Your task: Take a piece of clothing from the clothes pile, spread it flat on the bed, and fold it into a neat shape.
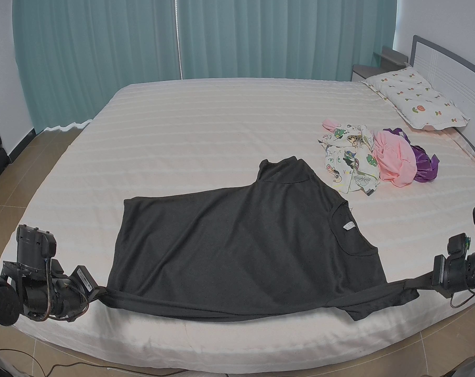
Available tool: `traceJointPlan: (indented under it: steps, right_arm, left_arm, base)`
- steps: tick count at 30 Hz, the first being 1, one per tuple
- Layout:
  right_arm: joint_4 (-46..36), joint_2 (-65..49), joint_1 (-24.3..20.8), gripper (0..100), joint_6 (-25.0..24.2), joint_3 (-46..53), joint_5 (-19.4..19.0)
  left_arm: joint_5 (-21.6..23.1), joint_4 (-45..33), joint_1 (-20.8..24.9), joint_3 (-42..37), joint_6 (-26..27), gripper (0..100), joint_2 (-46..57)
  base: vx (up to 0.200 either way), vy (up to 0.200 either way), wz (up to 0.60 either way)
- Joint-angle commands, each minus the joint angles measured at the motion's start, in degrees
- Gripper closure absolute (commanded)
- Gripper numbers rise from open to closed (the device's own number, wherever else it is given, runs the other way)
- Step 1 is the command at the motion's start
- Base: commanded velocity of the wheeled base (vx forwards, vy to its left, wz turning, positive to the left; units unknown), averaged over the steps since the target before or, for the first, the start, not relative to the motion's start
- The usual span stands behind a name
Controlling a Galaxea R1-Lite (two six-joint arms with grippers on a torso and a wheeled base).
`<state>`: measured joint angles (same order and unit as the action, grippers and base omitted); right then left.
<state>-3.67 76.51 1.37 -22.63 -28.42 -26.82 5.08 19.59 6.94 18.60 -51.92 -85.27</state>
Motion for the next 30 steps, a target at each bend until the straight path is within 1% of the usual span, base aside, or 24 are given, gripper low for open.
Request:
traceJointPlan:
  steps: [1, 5, 8, 10, 13, 16, 20, 22, 23, 24, 30]
  right_arm:
    - [0.07, 2.68, -0.22, 100, -0.23, -4.54, -0.16]
    - [0.07, 4.00, -0.40, 100, -1.46, -8.15, -0.25]
    - [0.15, 4.09, -0.66, 100, -2.25, -9.11, -0.25]
    - [0.15, 4.61, -0.84, 100, -2.51, -10.17, -0.34]
    - [0.15, 5.41, -0.84, 100, -2.34, -10.96, -0.25]
    - [0.15, 5.85, -0.84, 100, -2.42, -11.22, -0.25]
    - [0.15, 6.37, -0.75, 100, -2.51, -11.57, -0.16]
    - [0.15, 6.46, -0.84, 100, -2.51, -11.57, -0.16]
    - [0.68, 6.99, -0.84, 100, -2.51, -11.57, -0.08]
    - [1.12, 7.16, -0.75, 100, -2.51, -11.57, -0.08]
    - [2.70, 7.95, -0.84, 100, -2.60, -11.66, -0.08]
  left_arm:
    - [0.28, -3.95, -1.22, 5.57, -0.11, 100, -0.07]
    - [0.72, -9.13, -1.58, 8.82, -0.02, 100, -0.07]
    - [1.68, -10.63, -1.66, 9.52, -0.02, 100, 0.02]
    - [4.32, -13.44, -2.63, 10.84, -0.02, 100, 0.28]
    - [5.90, -16.78, -3.33, 12.33, 0.06, 100, 0.02]
    - [6.17, -17.57, -3.68, 13.04, 0.06, 100, 0.02]
    - [6.96, -21.00, -4.56, 15.85, 0.06, 100, 0.28]
    - [7.05, -21.17, -4.56, 16.03, 0.06, 100, 0.28]
    - [10.21, -24.78, -4.56, 16.82, 0.06, 100, 0.55]
    - [10.56, -25.57, -4.56, 16.99, 0.42, 100, 0.55]
    - [11.09, -25.83, -6.06, 18.14, 0.59, 100, -0.07]
  base:
    - [0.000, 0.000, 0.00]
    - [0.000, 0.000, 0.00]
    - [0.000, 0.000, 0.00]
    - [0.000, 0.000, 0.00]
    - [0.000, 0.000, 0.00]
    - [0.000, 0.000, 0.00]
    - [0.000, 0.000, 0.00]
    - [0.000, 0.000, 0.00]
    - [0.000, 0.000, 0.00]
    - [0.000, 0.000, 0.00]
    - [0.000, 0.000, 0.00]
